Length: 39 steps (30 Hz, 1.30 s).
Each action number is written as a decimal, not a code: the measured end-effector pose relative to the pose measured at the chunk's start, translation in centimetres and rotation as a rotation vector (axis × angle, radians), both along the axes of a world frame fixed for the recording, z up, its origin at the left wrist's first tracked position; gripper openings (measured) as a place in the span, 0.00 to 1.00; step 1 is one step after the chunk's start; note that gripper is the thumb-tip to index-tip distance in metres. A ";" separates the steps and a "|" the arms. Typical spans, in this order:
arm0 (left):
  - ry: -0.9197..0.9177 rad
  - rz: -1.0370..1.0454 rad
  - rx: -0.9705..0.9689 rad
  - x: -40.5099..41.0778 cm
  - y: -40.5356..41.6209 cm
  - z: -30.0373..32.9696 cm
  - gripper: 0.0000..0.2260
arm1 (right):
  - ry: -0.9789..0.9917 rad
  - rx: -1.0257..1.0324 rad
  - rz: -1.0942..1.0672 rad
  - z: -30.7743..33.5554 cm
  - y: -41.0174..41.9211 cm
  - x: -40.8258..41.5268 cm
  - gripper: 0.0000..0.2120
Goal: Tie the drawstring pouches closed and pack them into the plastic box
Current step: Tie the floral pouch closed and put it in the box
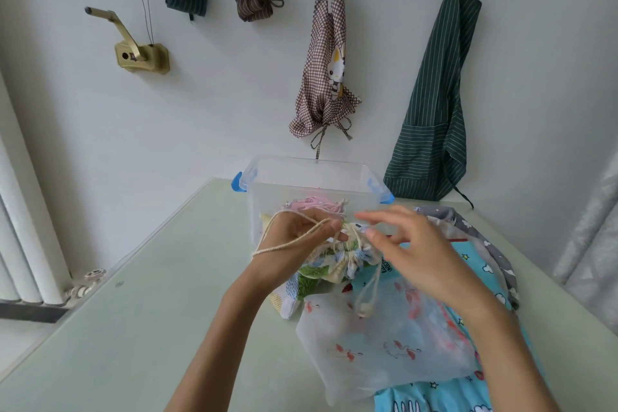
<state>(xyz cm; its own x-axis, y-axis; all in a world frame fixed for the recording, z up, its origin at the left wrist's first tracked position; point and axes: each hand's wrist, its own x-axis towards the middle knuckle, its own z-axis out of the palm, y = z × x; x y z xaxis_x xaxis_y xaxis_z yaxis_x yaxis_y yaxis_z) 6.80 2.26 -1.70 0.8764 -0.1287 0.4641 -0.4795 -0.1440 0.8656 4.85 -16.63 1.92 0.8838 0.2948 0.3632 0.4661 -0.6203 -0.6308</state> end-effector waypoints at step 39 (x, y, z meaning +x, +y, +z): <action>0.028 0.463 0.224 0.0 -1.5 -0.1 0.14 | 0.053 0.112 -0.003 -1.8 1.0 1.1 0.08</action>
